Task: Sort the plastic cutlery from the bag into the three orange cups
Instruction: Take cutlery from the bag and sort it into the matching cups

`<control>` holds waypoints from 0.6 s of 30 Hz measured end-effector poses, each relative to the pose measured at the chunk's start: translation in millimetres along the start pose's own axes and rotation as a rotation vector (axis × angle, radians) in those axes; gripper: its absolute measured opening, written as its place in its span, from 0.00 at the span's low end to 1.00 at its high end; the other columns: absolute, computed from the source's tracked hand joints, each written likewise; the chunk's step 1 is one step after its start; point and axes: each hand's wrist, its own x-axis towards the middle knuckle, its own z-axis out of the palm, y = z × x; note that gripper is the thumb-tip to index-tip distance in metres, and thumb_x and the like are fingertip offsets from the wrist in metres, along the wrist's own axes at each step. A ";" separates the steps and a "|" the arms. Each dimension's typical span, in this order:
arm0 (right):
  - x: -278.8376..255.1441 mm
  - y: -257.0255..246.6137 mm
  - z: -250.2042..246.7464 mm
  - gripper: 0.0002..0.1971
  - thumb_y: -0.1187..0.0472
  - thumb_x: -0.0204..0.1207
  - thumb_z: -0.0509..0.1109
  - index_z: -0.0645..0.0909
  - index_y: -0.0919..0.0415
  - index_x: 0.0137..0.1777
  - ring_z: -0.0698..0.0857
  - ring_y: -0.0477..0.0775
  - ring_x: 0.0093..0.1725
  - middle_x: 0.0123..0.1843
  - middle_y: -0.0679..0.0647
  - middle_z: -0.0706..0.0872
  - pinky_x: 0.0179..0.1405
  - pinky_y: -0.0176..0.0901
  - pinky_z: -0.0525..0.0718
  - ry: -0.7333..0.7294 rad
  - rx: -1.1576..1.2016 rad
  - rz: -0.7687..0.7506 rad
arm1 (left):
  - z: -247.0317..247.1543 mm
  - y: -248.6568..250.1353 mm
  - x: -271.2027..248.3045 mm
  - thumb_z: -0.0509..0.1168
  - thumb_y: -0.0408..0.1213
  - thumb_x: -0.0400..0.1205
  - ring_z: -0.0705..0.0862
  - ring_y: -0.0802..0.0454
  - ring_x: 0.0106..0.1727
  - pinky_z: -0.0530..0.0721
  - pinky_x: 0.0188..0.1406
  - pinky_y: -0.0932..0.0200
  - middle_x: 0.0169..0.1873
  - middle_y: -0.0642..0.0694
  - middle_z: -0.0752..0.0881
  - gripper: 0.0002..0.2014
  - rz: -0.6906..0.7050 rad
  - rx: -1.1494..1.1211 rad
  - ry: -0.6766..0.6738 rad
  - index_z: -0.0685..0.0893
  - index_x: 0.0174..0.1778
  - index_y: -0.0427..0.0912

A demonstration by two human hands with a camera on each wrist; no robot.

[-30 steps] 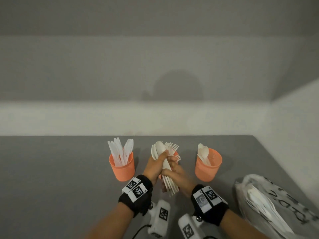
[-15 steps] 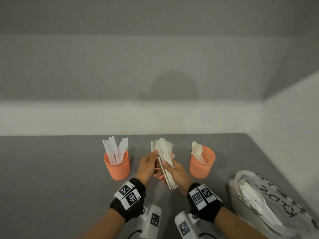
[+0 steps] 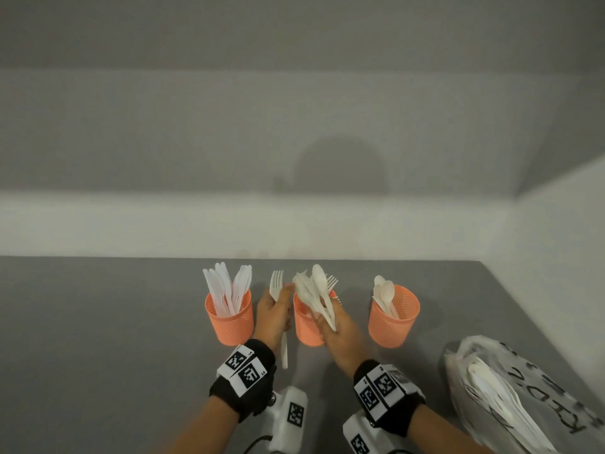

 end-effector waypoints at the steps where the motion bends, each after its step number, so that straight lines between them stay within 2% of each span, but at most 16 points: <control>1: -1.1 -2.2 0.8 0.23 0.48 0.80 0.62 0.69 0.48 0.75 0.84 0.46 0.54 0.55 0.44 0.86 0.57 0.42 0.82 0.020 -0.012 -0.035 | 1.7 1.7 -2.4 0.58 0.37 0.85 0.69 0.64 0.12 0.66 0.13 0.73 0.13 0.56 0.73 0.10 -0.004 -0.007 -0.052 0.76 0.37 0.43; 3: -1.8 -5.7 0.8 0.22 0.45 0.77 0.63 0.75 0.48 0.70 0.86 0.48 0.53 0.53 0.47 0.88 0.55 0.40 0.83 0.068 -0.022 -0.082 | 2.1 2.2 -1.5 0.62 0.41 0.83 0.68 0.64 0.13 0.65 0.13 0.72 0.19 0.55 0.77 0.08 -0.026 -0.024 -0.121 0.79 0.39 0.44; 5: -1.1 -6.0 0.3 0.18 0.48 0.78 0.65 0.79 0.49 0.67 0.87 0.49 0.46 0.46 0.47 0.89 0.45 0.34 0.82 0.095 -0.080 -0.106 | -2.1 -1.7 3.6 0.65 0.46 0.79 0.65 0.60 0.17 0.61 0.13 0.70 0.25 0.46 0.74 0.10 -0.050 -0.048 -0.160 0.81 0.41 0.42; 8: 1.1 -4.5 -2.1 0.20 0.43 0.73 0.64 0.82 0.47 0.62 0.87 0.43 0.39 0.37 0.43 0.88 0.42 0.34 0.82 0.066 -0.020 -0.103 | -6.1 -1.0 6.8 0.67 0.44 0.77 0.64 0.58 0.19 0.59 0.13 0.69 0.24 0.45 0.71 0.10 -0.080 -0.079 -0.196 0.82 0.43 0.39; 10: 0.5 -7.6 -2.0 0.13 0.48 0.76 0.66 0.81 0.52 0.56 0.83 0.37 0.31 0.28 0.42 0.84 0.37 0.33 0.80 0.005 0.090 -0.063 | -6.7 2.1 7.4 0.67 0.39 0.78 0.65 0.59 0.17 0.61 0.12 0.70 0.20 0.46 0.71 0.07 -0.073 -0.066 -0.206 0.82 0.41 0.38; 12: -3.8 -17.2 -2.4 0.09 0.54 0.82 0.62 0.79 0.58 0.53 0.76 0.39 0.20 0.23 0.46 0.79 0.23 0.33 0.74 -0.107 0.228 0.026 | -5.2 5.2 6.8 0.66 0.34 0.79 0.65 0.61 0.14 0.63 0.12 0.71 0.15 0.50 0.70 0.05 -0.057 -0.036 -0.209 0.80 0.38 0.39; 14: -6.6 -23.6 -2.9 0.12 0.50 0.84 0.56 0.77 0.55 0.47 0.69 0.42 0.14 0.20 0.48 0.76 0.13 0.32 0.66 -0.188 0.345 0.156 | -2.5 8.1 5.8 0.65 0.30 0.80 0.65 0.62 0.13 0.64 0.12 0.72 0.13 0.52 0.70 0.07 -0.031 -0.008 -0.227 0.79 0.35 0.39; 16: -6.1 -27.8 -4.1 0.17 0.43 0.83 0.54 0.76 0.54 0.44 0.67 0.42 0.12 0.18 0.48 0.75 0.11 0.29 0.63 -0.243 0.473 0.307 | 0.1 9.6 5.2 0.65 0.27 0.80 0.67 0.62 0.12 0.66 0.12 0.72 0.12 0.53 0.72 0.09 -0.013 0.021 -0.236 0.78 0.33 0.38; 18: -3.4 -27.3 -4.9 0.20 0.41 0.82 0.53 0.76 0.57 0.47 0.66 0.42 0.11 0.18 0.48 0.75 0.10 0.28 0.63 -0.283 0.576 0.394 | 2.2 10.2 5.5 0.65 0.26 0.79 0.70 0.62 0.13 0.68 0.14 0.72 0.13 0.53 0.75 0.09 0.009 0.059 -0.223 0.78 0.33 0.38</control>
